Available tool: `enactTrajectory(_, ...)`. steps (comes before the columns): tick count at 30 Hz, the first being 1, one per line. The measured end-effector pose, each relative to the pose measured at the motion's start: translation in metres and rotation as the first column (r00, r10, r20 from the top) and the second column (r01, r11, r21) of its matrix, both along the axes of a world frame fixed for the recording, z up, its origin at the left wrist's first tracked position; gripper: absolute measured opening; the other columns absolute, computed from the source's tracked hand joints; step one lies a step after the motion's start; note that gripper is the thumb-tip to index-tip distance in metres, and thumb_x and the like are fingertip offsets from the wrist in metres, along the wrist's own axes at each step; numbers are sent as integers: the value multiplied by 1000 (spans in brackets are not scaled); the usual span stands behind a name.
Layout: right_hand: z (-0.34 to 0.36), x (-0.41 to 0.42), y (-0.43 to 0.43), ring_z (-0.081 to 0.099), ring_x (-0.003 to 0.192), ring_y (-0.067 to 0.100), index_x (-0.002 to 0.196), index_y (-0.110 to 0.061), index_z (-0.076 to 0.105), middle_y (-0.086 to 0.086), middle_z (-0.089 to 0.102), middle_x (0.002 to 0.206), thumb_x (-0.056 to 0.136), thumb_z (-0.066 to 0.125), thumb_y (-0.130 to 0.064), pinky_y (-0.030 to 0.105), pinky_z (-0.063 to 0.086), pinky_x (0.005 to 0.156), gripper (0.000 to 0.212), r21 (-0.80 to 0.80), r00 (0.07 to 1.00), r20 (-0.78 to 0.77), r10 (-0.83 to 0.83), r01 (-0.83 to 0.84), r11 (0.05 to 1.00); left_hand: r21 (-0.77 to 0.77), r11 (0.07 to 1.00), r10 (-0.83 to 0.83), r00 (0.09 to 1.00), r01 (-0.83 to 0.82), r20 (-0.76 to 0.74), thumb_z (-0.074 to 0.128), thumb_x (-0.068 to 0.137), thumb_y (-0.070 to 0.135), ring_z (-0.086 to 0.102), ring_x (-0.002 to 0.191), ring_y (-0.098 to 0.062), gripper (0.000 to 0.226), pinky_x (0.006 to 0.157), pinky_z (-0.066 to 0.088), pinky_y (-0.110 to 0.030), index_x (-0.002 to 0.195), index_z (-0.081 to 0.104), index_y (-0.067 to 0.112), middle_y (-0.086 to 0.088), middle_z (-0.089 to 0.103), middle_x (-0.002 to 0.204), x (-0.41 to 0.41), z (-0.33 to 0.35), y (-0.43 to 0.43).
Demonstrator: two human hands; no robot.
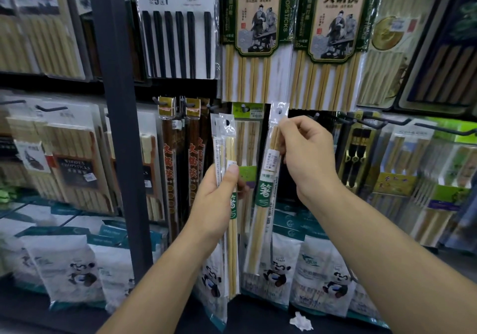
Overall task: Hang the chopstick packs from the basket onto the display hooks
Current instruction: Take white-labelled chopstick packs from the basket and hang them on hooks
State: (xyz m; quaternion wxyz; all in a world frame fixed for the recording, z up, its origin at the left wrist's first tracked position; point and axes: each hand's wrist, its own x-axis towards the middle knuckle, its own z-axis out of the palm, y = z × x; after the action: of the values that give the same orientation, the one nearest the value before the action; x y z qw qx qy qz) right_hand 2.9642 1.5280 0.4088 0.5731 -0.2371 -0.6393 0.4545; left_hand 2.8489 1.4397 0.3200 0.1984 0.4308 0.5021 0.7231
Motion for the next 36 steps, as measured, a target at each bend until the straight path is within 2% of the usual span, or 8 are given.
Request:
enactTrajectory(5, -2, -2, 8, 44, 55, 8, 78, -2, 65, 0, 51, 64, 99, 59, -21, 15, 40, 47, 29, 39, 997, 39, -67, 66, 997, 50, 995, -85, 995, 83, 50, 46, 108, 38, 52, 58, -19, 32, 55, 56, -30, 98, 50, 8, -6, 52, 72, 3, 6, -5)
enactTrajectory(10, 0, -2, 11, 48, 54, 4, 74, -5, 66, -7, 54, 59, 98, 59, -19, 12, 43, 50, 28, 63, 992, 54, -114, 110, 992, 68, 986, -157, 984, 152, 84, 52, 105, 41, 39, 47, -11, 24, 39, 35, -25, 91, 49, 22, 5, 51, 72, 4, 5, -5)
enactTrajectory(15, 1, -5, 17, 48, 51, 2, 64, -14, 62, -12, 53, 53, 95, 57, -17, 14, 47, 54, 32, 75, 981, 128, -145, 137, 988, 81, 969, -243, 951, 232, 190, 56, 95, 45, 38, 47, -10, 22, 39, 30, -23, 95, 50, 24, 4, 55, 75, 2, 6, -6)
enactTrajectory(18, -4, -5, 20, 45, 46, -2, 57, -22, 56, -17, 49, 47, 96, 57, -18, 15, 44, 53, 39, 76, 969, 174, -176, 165, 983, 76, 971, -237, 959, 228, 156, 53, 97, 42, 45, 50, -11, 15, 42, 36, -26, 88, 63, 49, 3, 58, 75, 3, 6, -6)
enactTrajectory(22, -9, -2, 24, 48, 52, 0, 66, -16, 61, -15, 51, 53, 97, 61, -31, 24, 46, 62, 34, 87, 957, 191, -218, 205, 975, 94, 978, -200, 968, 188, 151, 46, 109, 28, 62, 61, -17, 13, 51, 53, -30, 109, 55, 19, 0, 66, 76, 4, 6, -3)
enactTrajectory(27, -12, 4, 19, 61, 71, 12, 80, -18, 65, -2, 65, 76, 95, 64, -29, 27, 50, 67, 18, 72, 952, 173, -252, 243, 967, 79, 980, -192, 976, 184, 100, 46, 109, 29, 63, 63, -14, 16, 53, 55, -28, 109, 54, 16, 4, 66, 75, 4, 6, -3)
enactTrajectory(32, -11, 5, -4, 65, 62, 7, 89, -19, 72, -1, 74, 79, 98, 65, -28, 18, 49, 53, 15, 13, 993, 98, 67, -69, 998, 92, 968, -240, 967, 232, 85, 50, 106, 30, 60, 60, -13, 14, 46, 49, -25, 114, 59, 22, 3, 64, 77, 8, 5, -2)
enactTrajectory(36, -8, 3, -14, 64, 59, 7, 89, -15, 71, 4, 74, 78, 95, 70, -25, 15, 48, 53, 11, 28, 992, 74, 104, -107, 994, 131, 958, -266, 961, 256, 69, 52, 105, 30, 59, 59, -13, 15, 45, 47, -25, 116, 61, 25, 1, 64, 79, 12, 5, -2)
